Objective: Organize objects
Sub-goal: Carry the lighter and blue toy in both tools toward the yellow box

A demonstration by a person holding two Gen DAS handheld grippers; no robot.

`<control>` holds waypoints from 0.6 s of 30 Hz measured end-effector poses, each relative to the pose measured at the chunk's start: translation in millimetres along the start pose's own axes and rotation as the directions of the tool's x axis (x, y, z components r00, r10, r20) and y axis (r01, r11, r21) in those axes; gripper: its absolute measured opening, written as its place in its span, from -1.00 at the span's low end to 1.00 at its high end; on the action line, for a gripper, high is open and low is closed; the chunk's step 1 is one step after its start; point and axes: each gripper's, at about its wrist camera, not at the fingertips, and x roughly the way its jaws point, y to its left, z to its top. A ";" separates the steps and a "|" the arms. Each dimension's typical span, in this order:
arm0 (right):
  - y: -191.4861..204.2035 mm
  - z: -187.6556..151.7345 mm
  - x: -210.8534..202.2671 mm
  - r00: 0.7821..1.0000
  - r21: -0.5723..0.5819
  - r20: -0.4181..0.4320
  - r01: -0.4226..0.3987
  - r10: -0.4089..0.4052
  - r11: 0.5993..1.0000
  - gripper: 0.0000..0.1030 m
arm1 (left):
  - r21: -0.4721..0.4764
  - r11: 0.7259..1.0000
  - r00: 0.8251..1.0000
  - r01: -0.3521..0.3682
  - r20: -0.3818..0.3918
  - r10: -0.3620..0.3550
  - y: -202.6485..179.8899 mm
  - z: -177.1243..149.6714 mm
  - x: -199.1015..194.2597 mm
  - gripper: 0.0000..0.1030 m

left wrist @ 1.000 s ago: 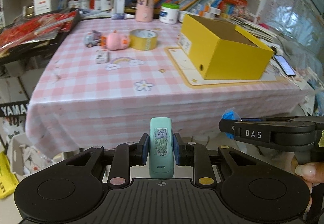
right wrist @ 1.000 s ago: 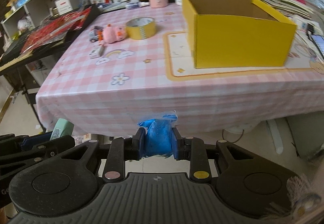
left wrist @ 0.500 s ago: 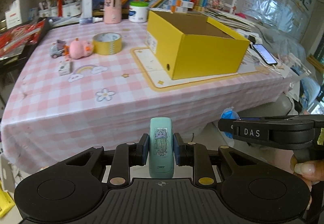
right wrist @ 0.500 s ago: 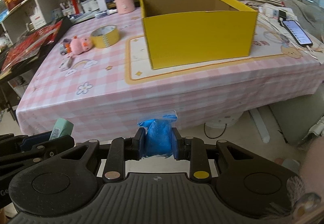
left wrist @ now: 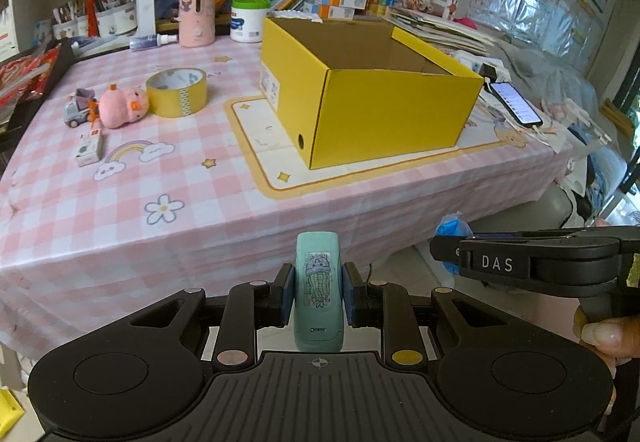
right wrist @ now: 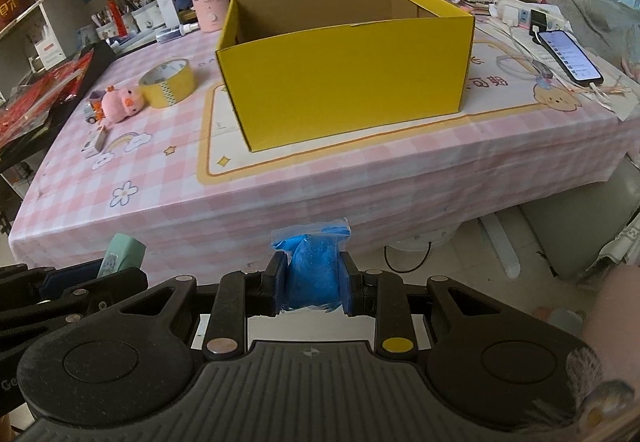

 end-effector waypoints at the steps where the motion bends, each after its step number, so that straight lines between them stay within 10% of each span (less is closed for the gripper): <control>1: -2.4 1.9 1.5 1.000 0.001 -0.002 0.001 -0.001 1.000 -0.52 | 0.001 1.000 1.000 0.001 -0.002 -0.001 -1.6 1.8 2.1 -0.55; 18: -52.3 55.0 18.7 0.998 0.025 0.056 -0.007 0.006 1.000 -0.52 | 0.087 0.996 0.994 0.002 0.106 -0.011 -46.1 60.3 28.8 -0.55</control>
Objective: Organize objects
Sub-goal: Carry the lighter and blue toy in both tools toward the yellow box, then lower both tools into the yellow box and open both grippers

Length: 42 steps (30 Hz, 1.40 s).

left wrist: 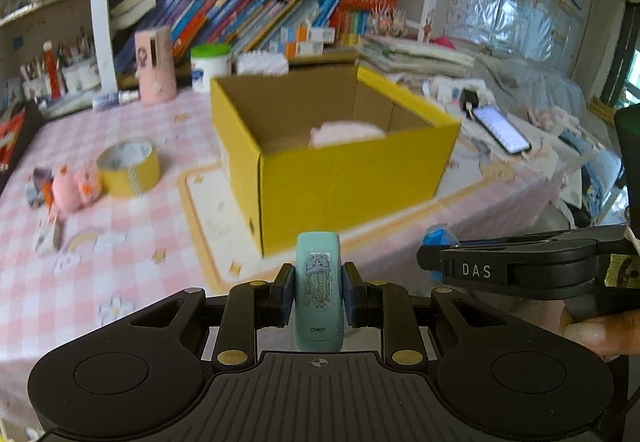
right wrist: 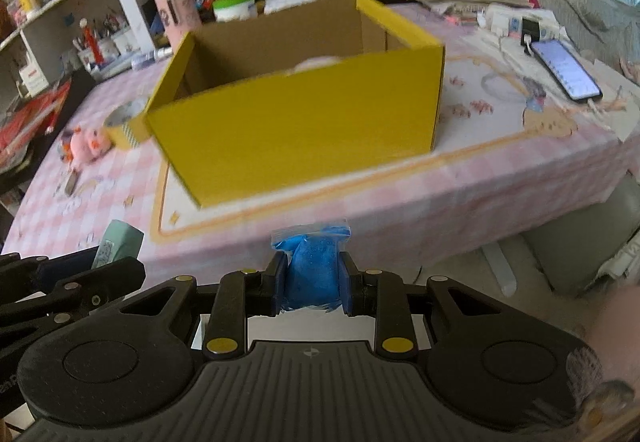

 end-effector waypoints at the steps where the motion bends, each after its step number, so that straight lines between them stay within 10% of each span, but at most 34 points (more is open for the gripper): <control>1: -2.7 5.6 0.0 1.000 -0.003 0.016 0.000 0.000 1.000 -0.52 | 0.000 1.000 1.000 -0.004 0.016 0.004 -1.5 5.1 1.4 -0.55; 16: -43.2 106.0 2.7 0.963 -0.122 0.261 -0.044 0.075 0.992 -0.52 | 0.019 0.993 0.983 -0.115 0.148 0.111 -21.5 81.4 43.9 -0.55; 42: -26.0 162.1 116.6 0.978 -0.348 0.006 -0.195 0.210 0.917 -0.52 | -0.010 0.980 0.980 -0.198 -0.027 0.198 -16.7 96.9 130.6 -0.54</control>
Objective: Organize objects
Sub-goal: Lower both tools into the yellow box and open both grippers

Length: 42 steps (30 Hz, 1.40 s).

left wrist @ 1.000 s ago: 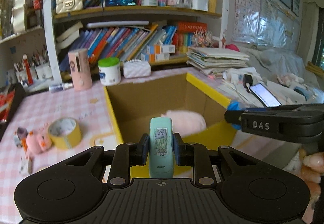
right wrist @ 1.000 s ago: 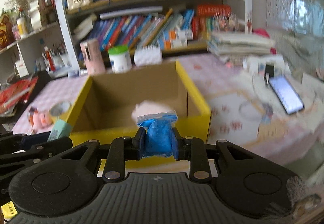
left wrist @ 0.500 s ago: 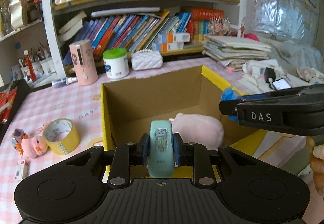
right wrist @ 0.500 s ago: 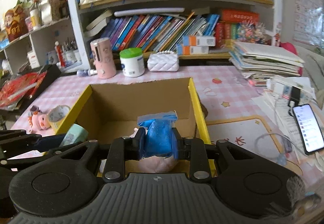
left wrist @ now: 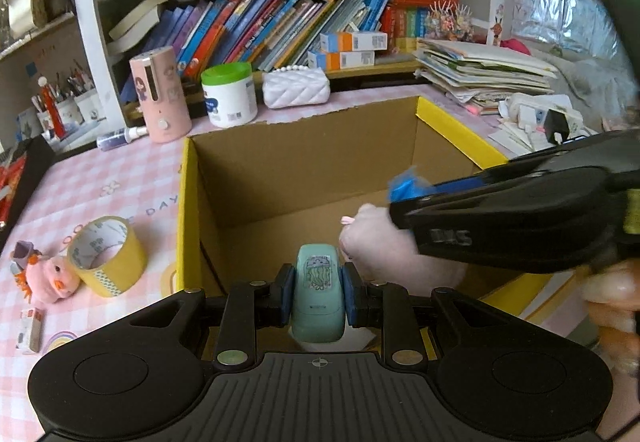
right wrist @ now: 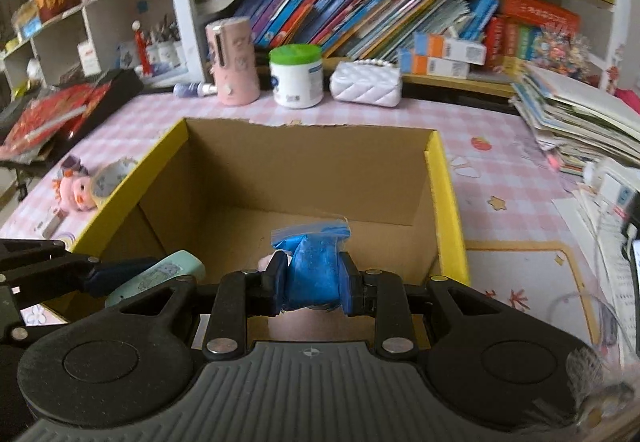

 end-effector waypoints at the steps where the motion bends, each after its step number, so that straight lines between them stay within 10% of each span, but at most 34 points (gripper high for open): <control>1: 0.5 1.8 4.4 1.000 -0.003 -0.014 -0.007 0.007 1.000 -0.52 | -0.004 1.000 1.000 0.001 -0.001 -0.001 -0.2 0.1 0.6 -0.55; 10: 14.0 13.0 24.3 0.997 -0.069 -0.060 -0.048 0.044 0.996 -0.52 | -0.021 1.000 1.000 -0.004 0.003 0.004 0.1 -2.8 -1.6 -0.45; 27: 30.6 17.8 42.0 0.993 -0.167 -0.111 -0.070 0.052 0.983 -0.50 | -0.030 0.998 0.997 -0.057 0.057 0.059 4.1 -9.6 -18.3 0.47; 42: 21.7 7.1 -14.0 0.997 -0.016 0.067 0.025 -0.024 1.000 0.47 | -0.059 0.996 0.987 -0.060 0.146 0.069 4.5 -20.1 -49.8 0.86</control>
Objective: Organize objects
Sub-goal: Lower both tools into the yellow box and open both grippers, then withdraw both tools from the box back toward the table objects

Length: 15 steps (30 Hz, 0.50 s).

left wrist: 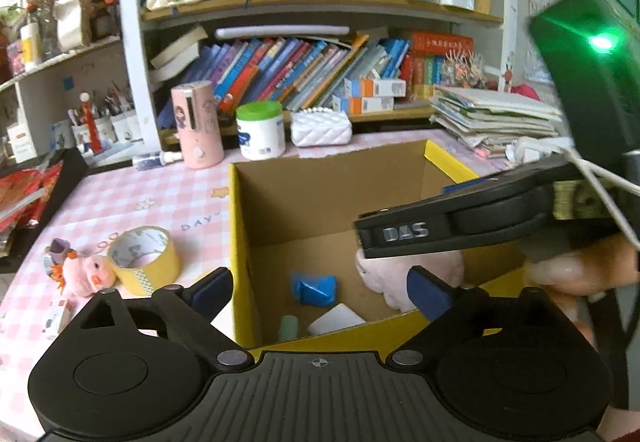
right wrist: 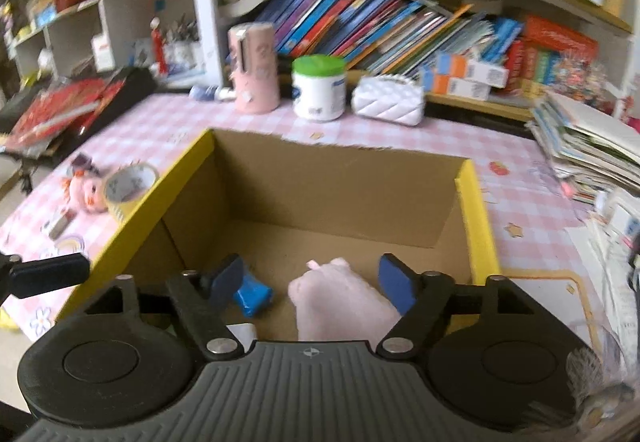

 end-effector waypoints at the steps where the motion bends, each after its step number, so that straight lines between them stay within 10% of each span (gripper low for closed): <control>1: -0.2 -1.5 -5.3 1.000 0.012 0.013 0.011 -0.011 1.000 0.48 | -0.005 1.000 1.000 0.001 0.005 -0.001 1.2 -0.8 -2.2 0.86; 15: 11.9 -38.7 -74.7 0.967 0.164 0.142 0.189 -0.212 0.968 0.94 | -0.046 0.999 1.000 0.007 0.020 -0.006 22.0 -25.2 -35.8 0.94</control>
